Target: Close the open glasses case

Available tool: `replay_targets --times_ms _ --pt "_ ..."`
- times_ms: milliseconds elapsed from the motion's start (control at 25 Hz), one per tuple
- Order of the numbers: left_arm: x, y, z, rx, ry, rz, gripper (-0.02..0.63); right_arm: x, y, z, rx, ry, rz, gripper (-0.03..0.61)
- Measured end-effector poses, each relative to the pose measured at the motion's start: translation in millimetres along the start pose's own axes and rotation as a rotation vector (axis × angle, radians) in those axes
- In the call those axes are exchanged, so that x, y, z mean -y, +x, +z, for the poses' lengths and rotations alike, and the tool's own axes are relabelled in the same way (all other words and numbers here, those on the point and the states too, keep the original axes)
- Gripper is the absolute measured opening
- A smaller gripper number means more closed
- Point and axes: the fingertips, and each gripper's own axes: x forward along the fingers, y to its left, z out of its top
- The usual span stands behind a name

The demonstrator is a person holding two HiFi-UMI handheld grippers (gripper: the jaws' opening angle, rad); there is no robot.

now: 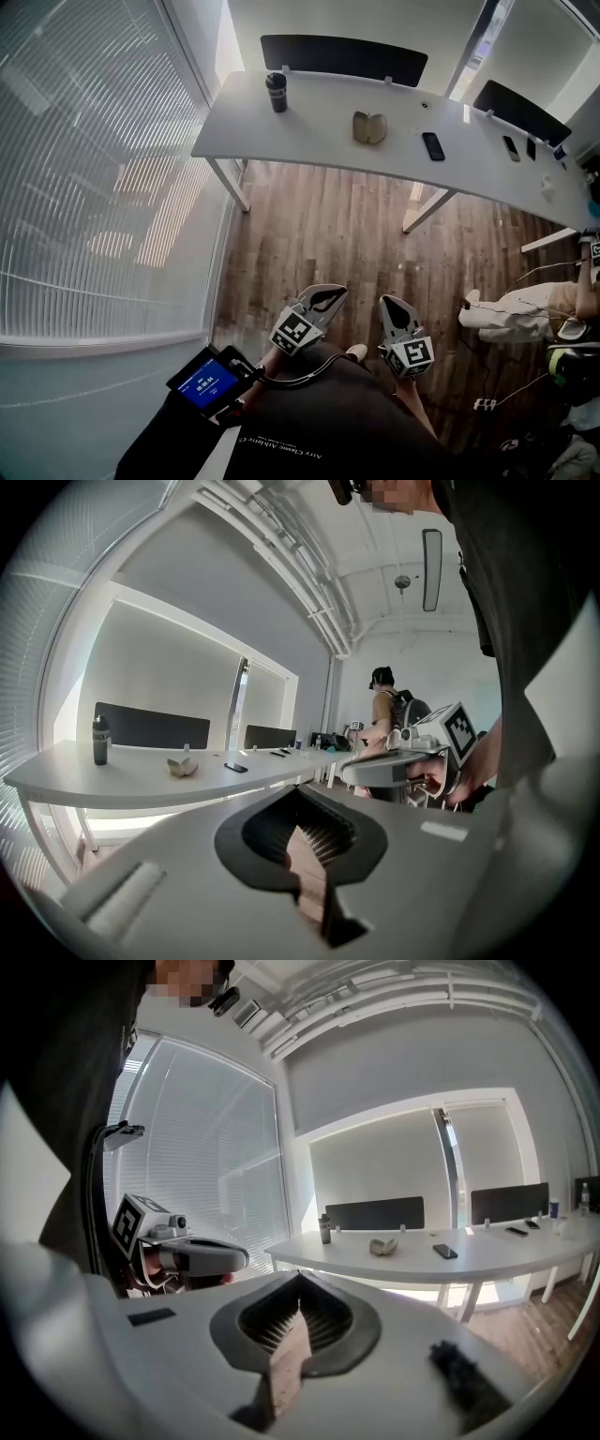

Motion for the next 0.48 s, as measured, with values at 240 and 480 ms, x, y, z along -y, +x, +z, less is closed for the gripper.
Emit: replay_targets --times_ms 240,480 --pt "-10 -8 -3 -0.004 0.001 0.022 0.009 -6 10 2 0.017 0.019 0.017 0.006" --pt "-24 -14 -5 0.010 0.001 0.035 0.009 -12 23 3 0.009 -0.013 0.019 0.006"
